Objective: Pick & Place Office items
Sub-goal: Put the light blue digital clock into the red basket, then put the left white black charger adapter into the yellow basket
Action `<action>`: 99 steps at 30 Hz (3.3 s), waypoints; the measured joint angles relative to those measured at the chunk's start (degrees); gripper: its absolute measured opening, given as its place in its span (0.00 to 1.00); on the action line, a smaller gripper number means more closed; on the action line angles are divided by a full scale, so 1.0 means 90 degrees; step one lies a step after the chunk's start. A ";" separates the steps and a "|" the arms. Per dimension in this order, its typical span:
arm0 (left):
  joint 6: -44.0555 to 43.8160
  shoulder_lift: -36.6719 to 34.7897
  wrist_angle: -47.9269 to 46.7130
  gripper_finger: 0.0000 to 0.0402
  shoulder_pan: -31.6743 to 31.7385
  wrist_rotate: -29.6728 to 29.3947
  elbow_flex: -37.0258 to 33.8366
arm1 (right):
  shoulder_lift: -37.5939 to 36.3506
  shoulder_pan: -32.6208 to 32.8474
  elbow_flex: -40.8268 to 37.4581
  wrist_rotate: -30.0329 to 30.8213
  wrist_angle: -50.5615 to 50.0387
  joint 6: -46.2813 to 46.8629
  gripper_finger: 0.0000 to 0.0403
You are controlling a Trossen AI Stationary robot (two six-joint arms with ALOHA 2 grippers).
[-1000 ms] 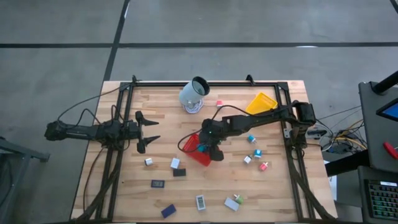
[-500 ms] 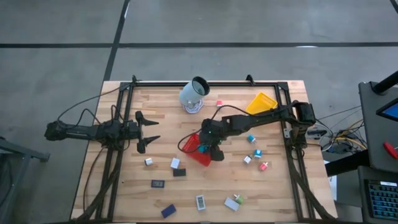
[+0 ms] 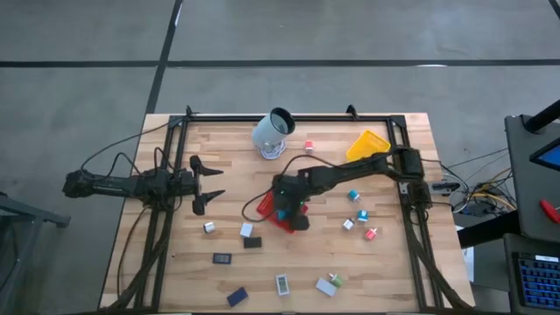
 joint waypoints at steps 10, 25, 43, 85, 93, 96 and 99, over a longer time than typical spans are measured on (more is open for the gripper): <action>0.0000 0.0034 -0.0024 0.75 -0.0002 0.0005 0.0002 | 0.0630 -0.0004 0.0862 -0.0071 -0.0677 -0.0382 0.36; 0.0000 0.0039 -0.0029 0.75 0.0000 0.0010 0.0000 | 0.0666 -0.0021 0.0912 -0.0164 -0.0685 -0.0183 0.43; 0.0000 0.0039 -0.0029 0.75 -0.0002 0.0010 0.0000 | 0.0634 0.0000 0.1044 0.0088 -0.0613 -0.0085 0.59; -0.0278 0.0214 -0.0126 0.75 -0.0005 0.0154 0.0002 | -0.1810 0.0633 -0.1903 0.0694 0.6056 -0.0499 0.60; -0.0518 0.0487 -0.0153 0.75 -0.0005 0.0189 0.0002 | -0.2613 0.0732 -0.3582 0.1386 0.7910 -0.0503 0.60; -0.0577 0.0603 -0.0148 0.75 -0.0005 0.0189 0.0001 | -0.2848 0.0821 -0.4109 0.1580 0.8591 -0.0529 0.60; -0.0642 0.0720 -0.0145 0.75 -0.0005 0.0189 0.0002 | -0.3023 0.0878 -0.4522 0.1762 0.9022 -0.0538 0.60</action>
